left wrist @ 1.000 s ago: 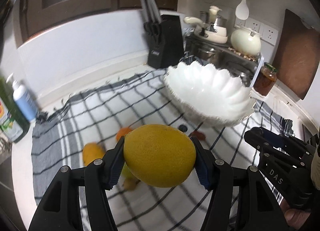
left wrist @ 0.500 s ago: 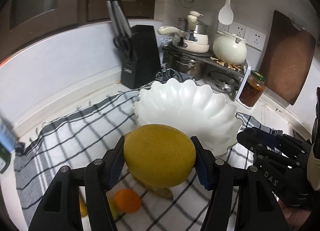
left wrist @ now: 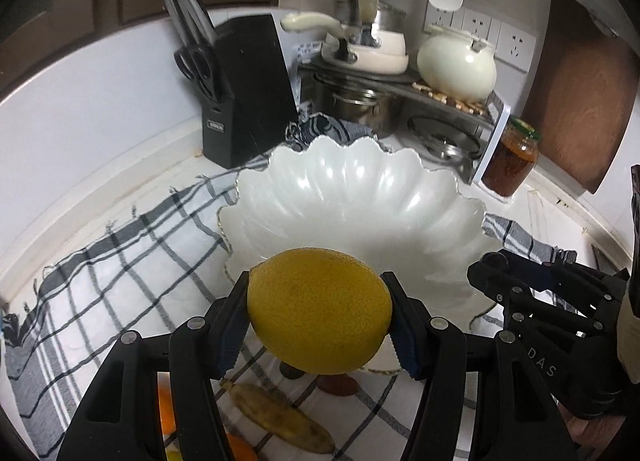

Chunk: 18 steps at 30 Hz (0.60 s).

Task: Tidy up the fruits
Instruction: 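Carry the grapefruit and plum over the white bowl with both grippers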

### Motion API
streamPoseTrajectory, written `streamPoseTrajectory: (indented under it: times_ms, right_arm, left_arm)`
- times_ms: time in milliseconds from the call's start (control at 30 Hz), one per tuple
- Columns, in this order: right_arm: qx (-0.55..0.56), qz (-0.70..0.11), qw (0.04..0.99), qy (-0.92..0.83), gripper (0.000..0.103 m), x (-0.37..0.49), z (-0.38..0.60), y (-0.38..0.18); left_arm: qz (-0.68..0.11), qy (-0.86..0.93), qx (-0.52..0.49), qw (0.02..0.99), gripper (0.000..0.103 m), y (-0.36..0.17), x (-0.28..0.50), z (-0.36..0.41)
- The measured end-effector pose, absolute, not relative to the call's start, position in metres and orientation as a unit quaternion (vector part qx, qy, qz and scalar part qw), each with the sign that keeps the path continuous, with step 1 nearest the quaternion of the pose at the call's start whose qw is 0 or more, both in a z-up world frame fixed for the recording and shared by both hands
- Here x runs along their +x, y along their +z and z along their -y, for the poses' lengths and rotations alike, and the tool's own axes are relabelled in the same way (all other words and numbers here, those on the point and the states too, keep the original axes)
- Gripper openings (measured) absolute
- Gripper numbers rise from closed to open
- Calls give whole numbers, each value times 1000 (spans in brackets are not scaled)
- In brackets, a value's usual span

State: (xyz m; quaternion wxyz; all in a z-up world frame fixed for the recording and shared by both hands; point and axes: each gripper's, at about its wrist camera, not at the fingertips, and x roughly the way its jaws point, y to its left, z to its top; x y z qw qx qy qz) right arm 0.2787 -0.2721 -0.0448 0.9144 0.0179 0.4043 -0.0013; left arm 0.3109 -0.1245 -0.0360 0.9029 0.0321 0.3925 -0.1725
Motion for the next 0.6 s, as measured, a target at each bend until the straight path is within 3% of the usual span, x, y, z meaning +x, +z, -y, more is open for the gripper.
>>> streamPoseTrajectory:
  times_ms: [433, 500, 600]
  right_arm:
    - [10, -424, 906, 2, 31, 291, 278, -58]
    - [10, -420, 908, -3, 52, 290, 278, -56]
    - [10, -404, 914, -19, 68, 285, 281, -49]
  left_arm:
    - [-427, -171, 50, 886, 62, -59, 325, 137]
    - [-422, -165, 55, 890, 70, -57, 323, 137]
    - [-407, -156, 57, 898, 87, -49, 319, 134]
